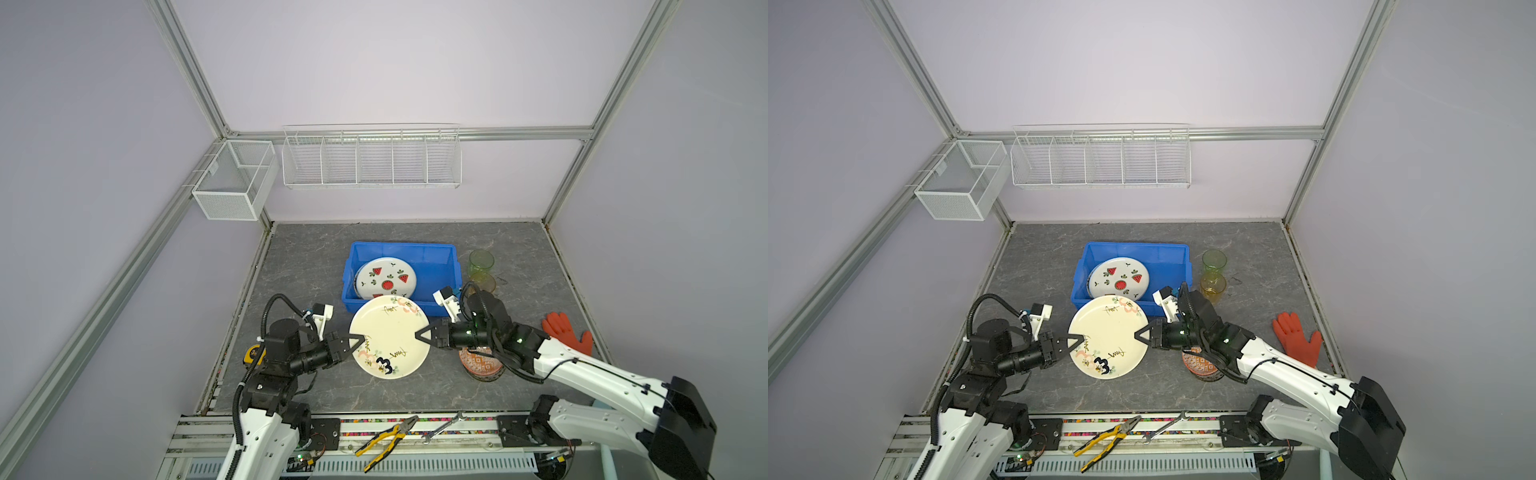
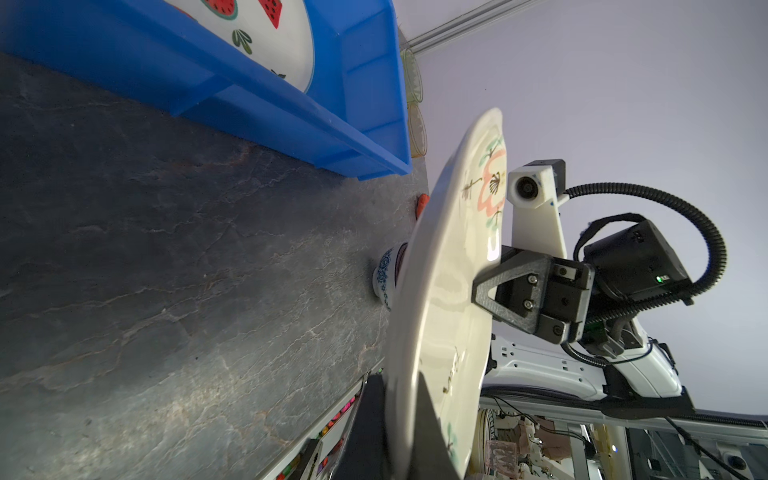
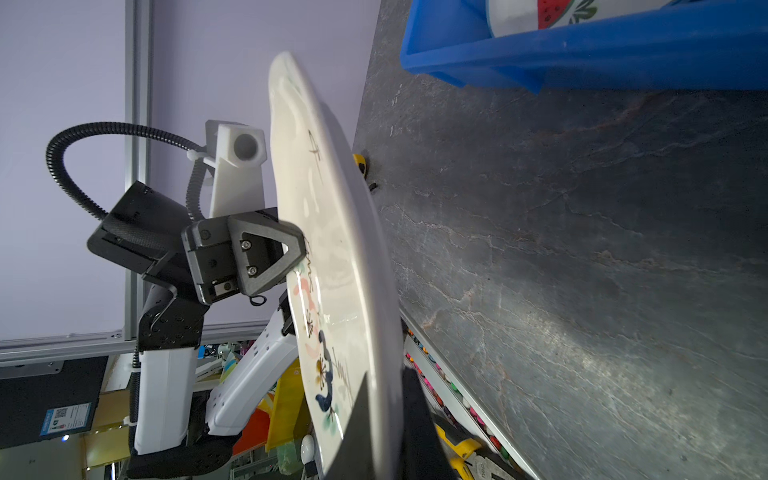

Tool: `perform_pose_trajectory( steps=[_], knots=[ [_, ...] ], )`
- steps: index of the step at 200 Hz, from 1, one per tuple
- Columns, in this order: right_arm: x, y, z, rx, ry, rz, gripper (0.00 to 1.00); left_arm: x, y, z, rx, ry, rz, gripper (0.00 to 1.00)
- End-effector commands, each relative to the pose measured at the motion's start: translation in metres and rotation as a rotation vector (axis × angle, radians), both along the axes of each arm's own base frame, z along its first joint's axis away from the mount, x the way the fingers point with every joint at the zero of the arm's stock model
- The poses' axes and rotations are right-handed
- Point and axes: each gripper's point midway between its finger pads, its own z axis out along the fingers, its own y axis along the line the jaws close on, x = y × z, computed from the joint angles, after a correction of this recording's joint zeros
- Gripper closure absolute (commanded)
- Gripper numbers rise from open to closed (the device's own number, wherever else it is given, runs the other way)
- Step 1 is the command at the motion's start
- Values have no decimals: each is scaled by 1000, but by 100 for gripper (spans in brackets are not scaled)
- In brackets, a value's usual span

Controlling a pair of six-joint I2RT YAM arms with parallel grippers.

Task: Place the mixed dishes into the plastic bin
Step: 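Carry the upright calligraphy plate over the blue bin with both grippers, then open the left gripper and draw it back while the right gripper holds the plate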

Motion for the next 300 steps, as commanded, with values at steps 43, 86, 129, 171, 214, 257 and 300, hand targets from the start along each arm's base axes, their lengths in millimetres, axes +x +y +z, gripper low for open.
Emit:
perform_pose_trajectory(
  steps=[43,86,129,171,214,257,300],
  knots=[
    [10,-11,25,-15,-78,-57,94,1,-1,15,7,-51,-12,35],
    [35,-33,58,-60,-111,-141,94,21,17,31,173,-85,97,2],
    [66,-40,81,-50,-115,-172,93,59,35,46,350,-108,194,2],
    [112,-37,92,-95,-118,-204,93,94,45,52,418,-92,213,2],
    [164,-27,87,-130,-116,-223,93,122,71,53,462,-102,284,2],
    [203,-13,61,-147,-75,-224,93,139,79,30,544,-81,279,2],
    [229,2,34,-155,-41,-225,94,148,80,13,555,-61,273,2]
  ],
)
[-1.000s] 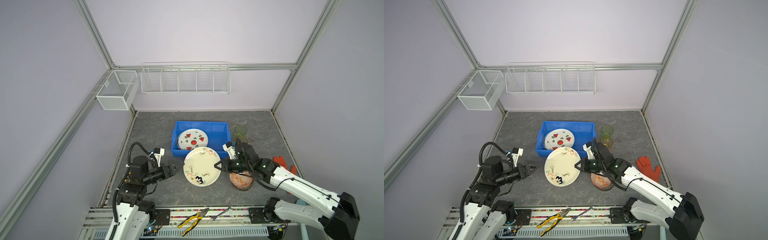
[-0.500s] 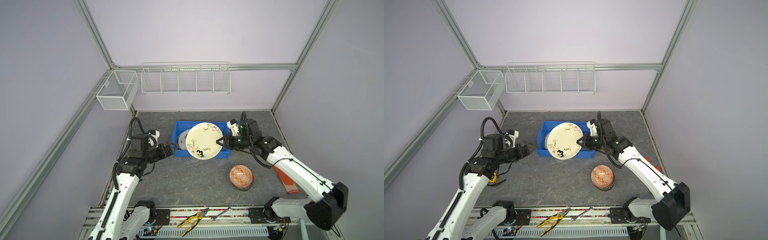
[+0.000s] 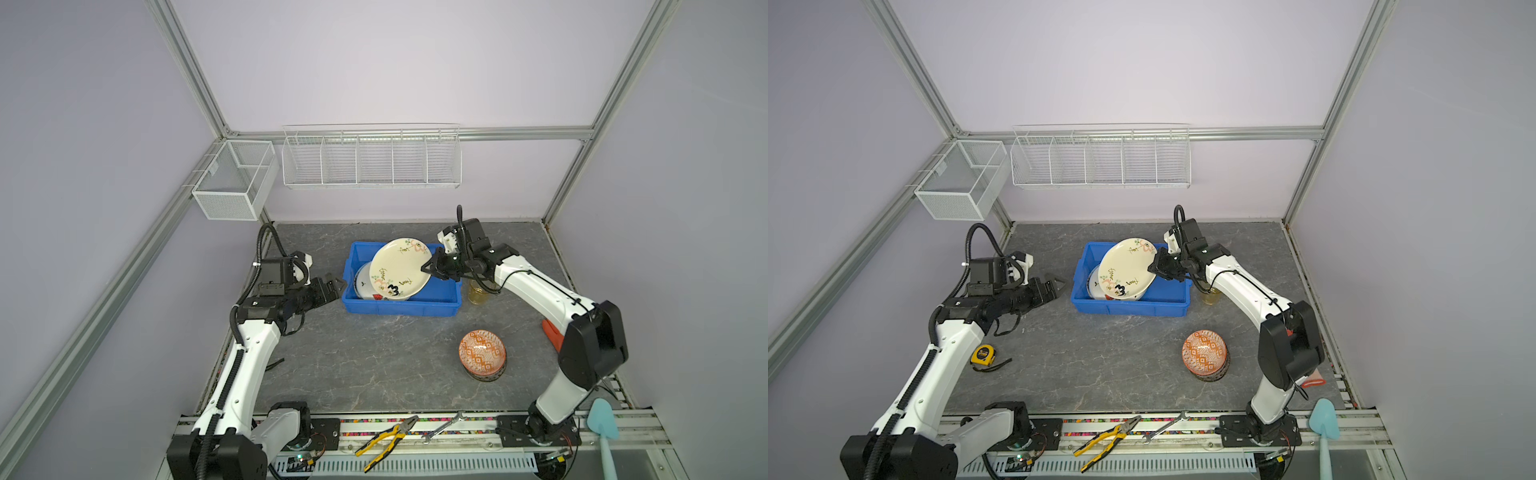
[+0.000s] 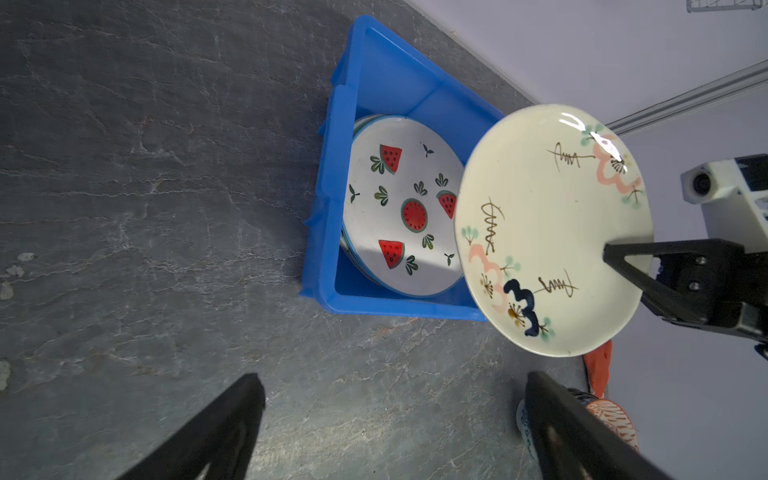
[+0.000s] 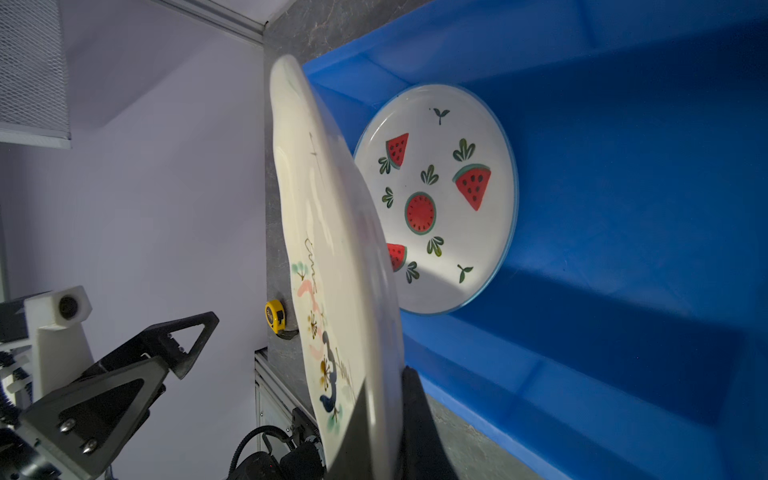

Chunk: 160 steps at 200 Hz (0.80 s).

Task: Place the mixed dishes into the plastic bin
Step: 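Open the left gripper and draw it back while the right gripper holds the plate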

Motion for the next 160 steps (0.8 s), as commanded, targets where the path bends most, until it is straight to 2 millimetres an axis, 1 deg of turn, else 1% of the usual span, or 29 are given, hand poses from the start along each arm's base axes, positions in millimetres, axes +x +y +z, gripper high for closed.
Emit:
perform_pose_trajectory(
  steps=[1,51,71,121,160],
  knots=[
    [24,21,39,114,-129,36,94,8,4,-5,36,-25,-6,2],
    [43,34,11,126,-94,33,93,13,3,-21,32,-5,-10,2],
    [49,37,0,127,-79,24,94,14,1,-22,21,1,-18,2],
    [54,46,-26,128,-44,18,93,15,-2,-25,-6,6,-18,2],
    [54,54,-42,133,-18,22,94,15,-2,-29,-12,17,-16,2]
  ],
)
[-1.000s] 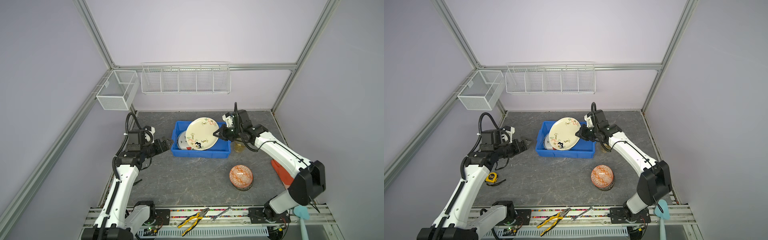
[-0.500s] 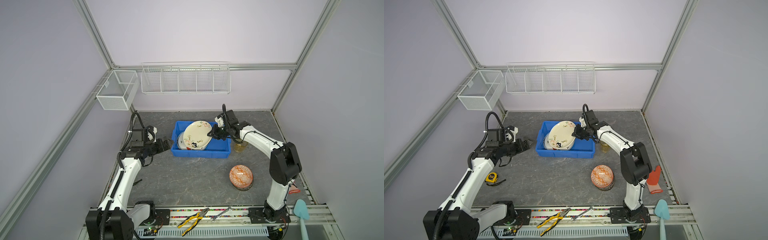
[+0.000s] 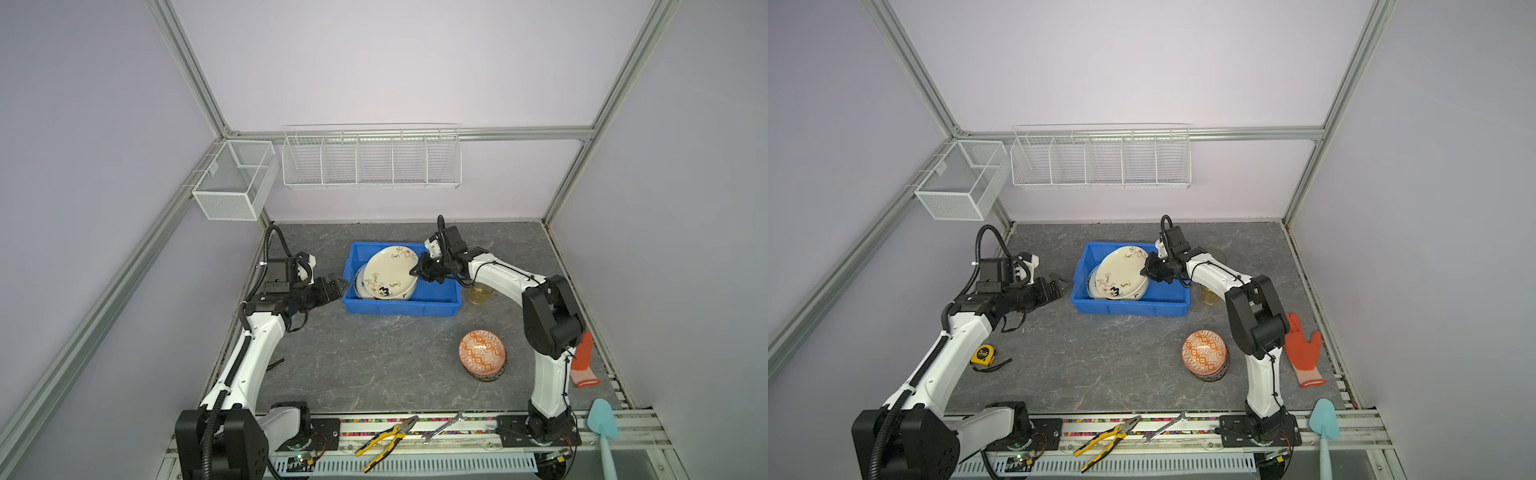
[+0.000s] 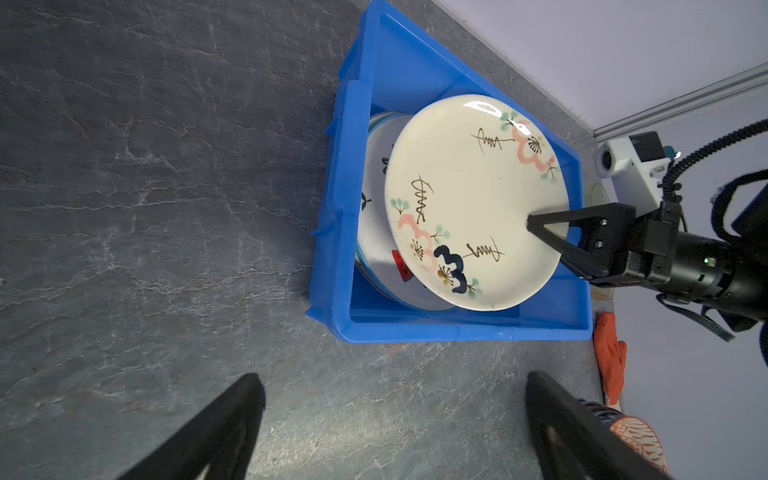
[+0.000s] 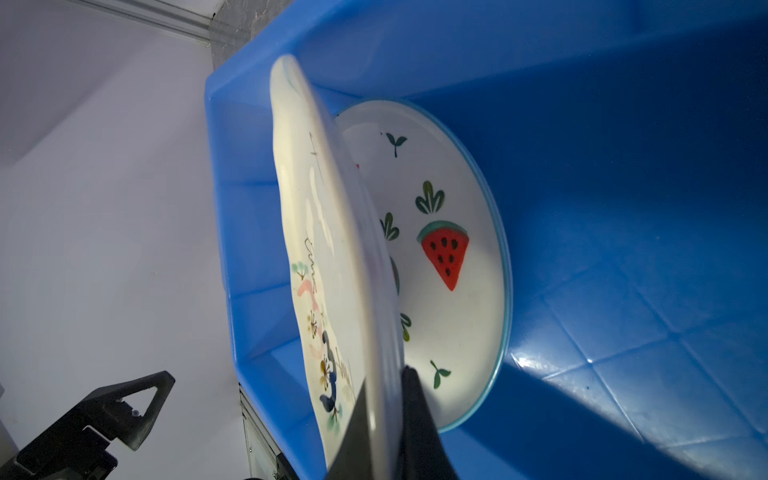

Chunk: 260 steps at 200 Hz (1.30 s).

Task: Place the mixed dishes into the plastic bin
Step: 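Open the left gripper and draw it back while the right gripper holds the plate, then lower the calligraphy plate into the bin onto the watermelon plate with the right gripper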

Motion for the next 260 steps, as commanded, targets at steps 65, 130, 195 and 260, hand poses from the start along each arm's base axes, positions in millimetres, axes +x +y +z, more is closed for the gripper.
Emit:
perform_pose_trajectory(
  steps=[65,130,195,260],
  knots=[
    [10,31,15,113,-61,39,90,2,0,-9,-13,19,3,2],
    [2,25,0,55,-49,45,73,2,-1,-17,-20,47,5,2],
    [-4,3,6,-93,-91,50,47,1,-2,-23,-22,71,6,2],
    [-7,-17,3,-218,-107,34,27,0,-1,-30,-12,93,12,2]
  ],
)
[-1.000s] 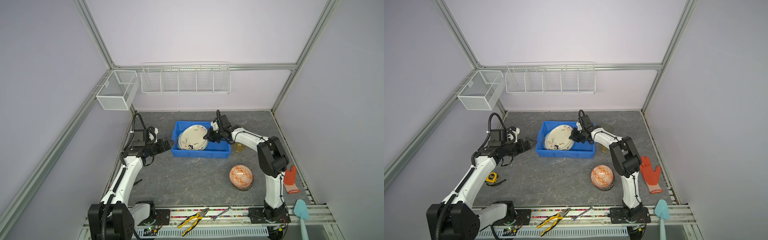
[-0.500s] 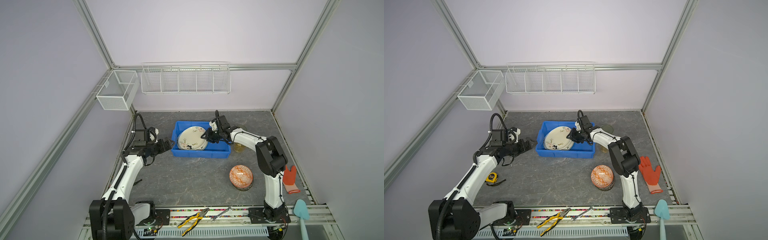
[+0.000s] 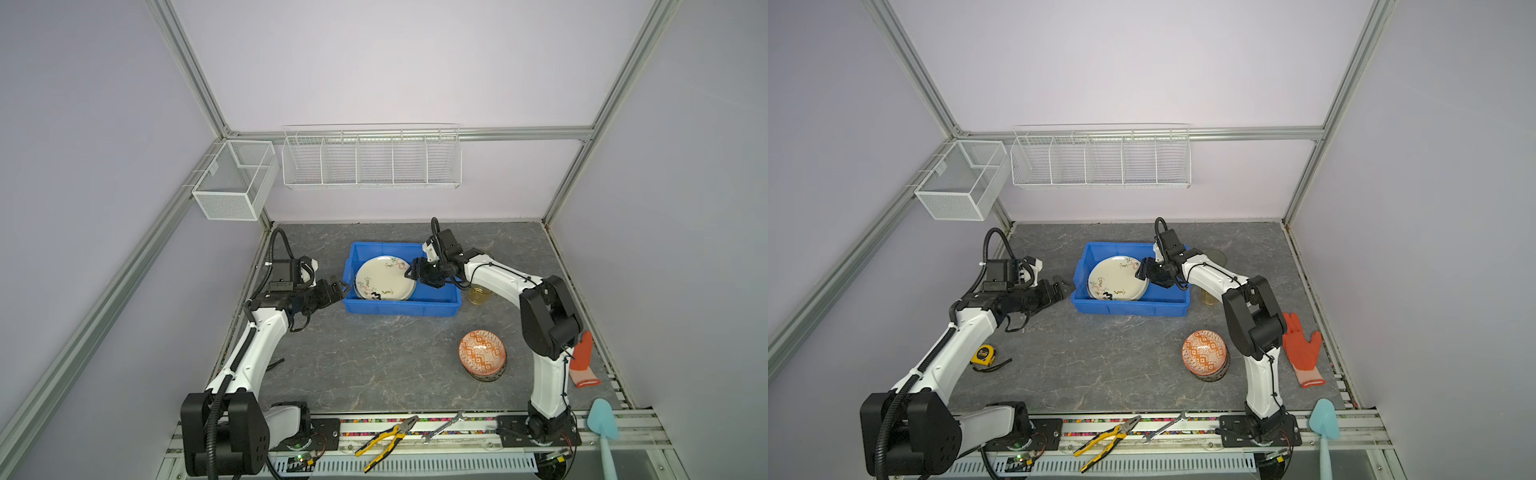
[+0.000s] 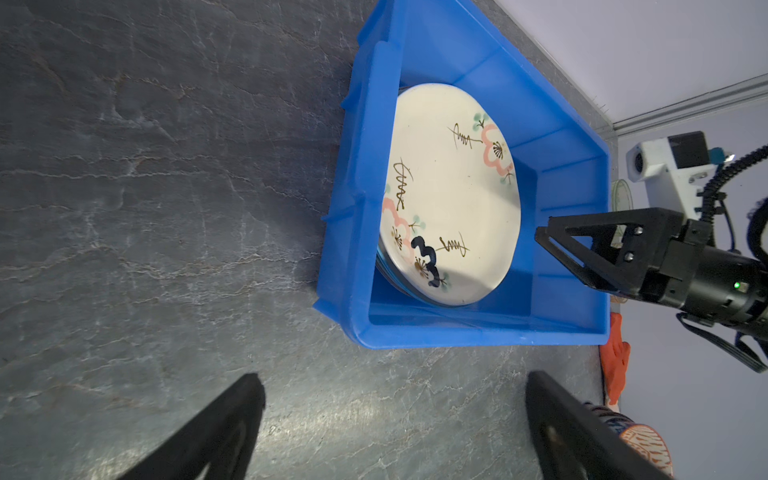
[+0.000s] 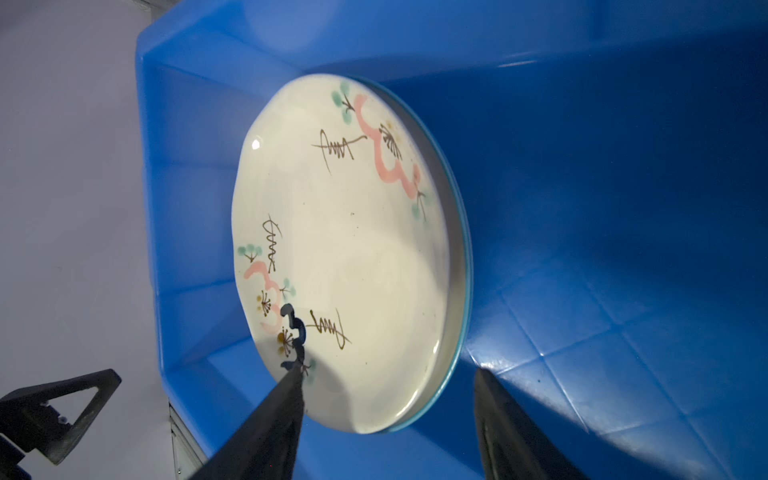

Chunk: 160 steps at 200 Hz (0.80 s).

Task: Place the mixed dishes into the plastic bin
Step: 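Lower the calligraphy plate into the bin onto the watermelon plate with the right gripper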

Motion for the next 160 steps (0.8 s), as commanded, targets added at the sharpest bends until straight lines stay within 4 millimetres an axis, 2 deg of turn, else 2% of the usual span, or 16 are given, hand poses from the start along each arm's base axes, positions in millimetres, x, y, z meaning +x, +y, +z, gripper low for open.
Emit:
perform_pose_trajectory(
  steps=[1,54,86,115,131,135,142,160],
  knots=[
    [-1,-7,12,-54,-35,3,27,-4,0,-7,1,21,0,2],
    [-4,-5,0,-82,-13,9,21,-5,5,-10,48,28,17,2],
    [-10,-2,12,-87,-48,30,19,-7,4,-12,75,32,12,1],
    [-22,-8,23,-122,-62,44,16,-8,9,-12,127,27,30,1],
    [-29,-11,31,-139,-79,43,12,-8,12,-13,145,30,43,1],
    [-31,-12,33,-143,-82,43,1,-8,12,-13,147,30,43,2],
    [-34,-14,37,-152,-89,40,11,-8,13,-12,150,28,45,2],
    [-44,-17,49,-166,-113,46,12,-9,15,-10,165,18,56,2]
  ],
)
